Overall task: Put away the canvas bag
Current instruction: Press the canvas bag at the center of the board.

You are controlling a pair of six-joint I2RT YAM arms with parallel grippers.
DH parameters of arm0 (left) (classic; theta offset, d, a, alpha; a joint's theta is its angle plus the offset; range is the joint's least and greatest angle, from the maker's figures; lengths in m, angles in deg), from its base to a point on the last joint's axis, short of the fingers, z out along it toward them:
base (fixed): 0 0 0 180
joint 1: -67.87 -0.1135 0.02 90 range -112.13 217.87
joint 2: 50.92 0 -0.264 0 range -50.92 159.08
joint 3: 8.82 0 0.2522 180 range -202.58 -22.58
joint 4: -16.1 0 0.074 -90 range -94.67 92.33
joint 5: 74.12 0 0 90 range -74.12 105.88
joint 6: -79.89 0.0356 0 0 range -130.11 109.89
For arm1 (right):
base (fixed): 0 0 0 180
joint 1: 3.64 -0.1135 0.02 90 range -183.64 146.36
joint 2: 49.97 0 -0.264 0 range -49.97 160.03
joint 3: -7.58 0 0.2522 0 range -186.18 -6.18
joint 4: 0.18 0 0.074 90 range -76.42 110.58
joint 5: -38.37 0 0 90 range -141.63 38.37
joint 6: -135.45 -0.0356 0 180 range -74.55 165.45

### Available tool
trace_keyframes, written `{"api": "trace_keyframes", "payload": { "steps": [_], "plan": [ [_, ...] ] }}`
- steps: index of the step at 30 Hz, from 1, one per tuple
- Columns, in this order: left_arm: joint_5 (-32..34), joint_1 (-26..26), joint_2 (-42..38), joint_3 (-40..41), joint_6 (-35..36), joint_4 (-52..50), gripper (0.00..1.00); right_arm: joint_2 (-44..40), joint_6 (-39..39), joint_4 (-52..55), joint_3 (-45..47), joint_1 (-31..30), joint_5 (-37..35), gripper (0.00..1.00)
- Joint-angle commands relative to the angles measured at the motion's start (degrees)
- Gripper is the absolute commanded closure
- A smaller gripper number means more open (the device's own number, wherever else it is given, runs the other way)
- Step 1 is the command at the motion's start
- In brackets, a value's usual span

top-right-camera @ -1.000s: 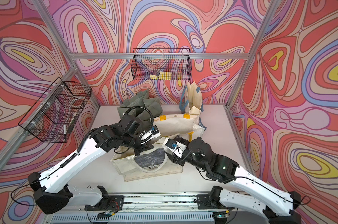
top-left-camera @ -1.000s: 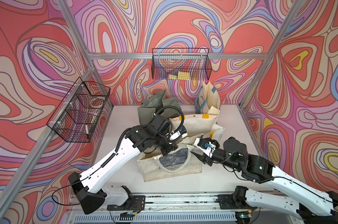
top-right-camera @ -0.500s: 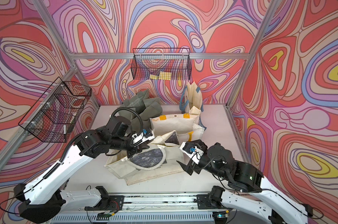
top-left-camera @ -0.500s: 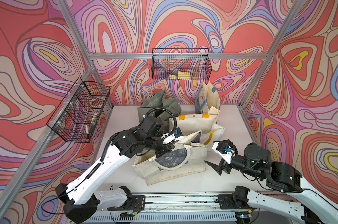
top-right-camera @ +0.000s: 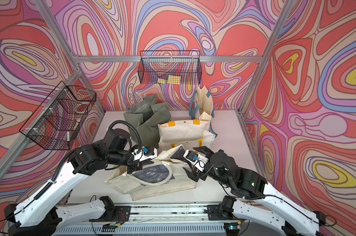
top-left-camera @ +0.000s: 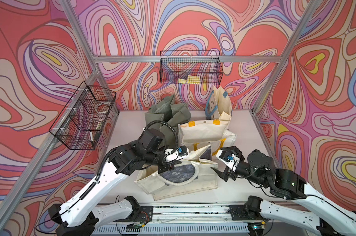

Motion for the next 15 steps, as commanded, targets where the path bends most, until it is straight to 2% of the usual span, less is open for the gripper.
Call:
{"api": "trace_keyframes", "payload": {
  "steps": [1, 5, 10, 15],
  "plan": [
    [-2.37, 0.23, -1.18, -0.05, 7.08, 4.34, 1.0, 1.29, 0.33, -2.78, -0.38, 1.04, 3.22, 0.02],
    [-2.52, 0.23, -0.64, -0.64, 12.77, 4.0, 1.0, 3.37, -0.05, -4.52, -0.2, 6.39, 10.84, 0.02],
    [-1.53, 0.22, 0.29, -1.94, 19.79, 2.03, 1.0, 7.3, 0.17, -4.96, -2.12, 19.35, 27.55, 0.02],
    [-0.84, 0.22, 1.71, -2.99, 23.44, 1.21, 1.0, 12.32, -0.16, -5.74, -4.25, 23.79, 39.61, 0.01]
  ]
}}
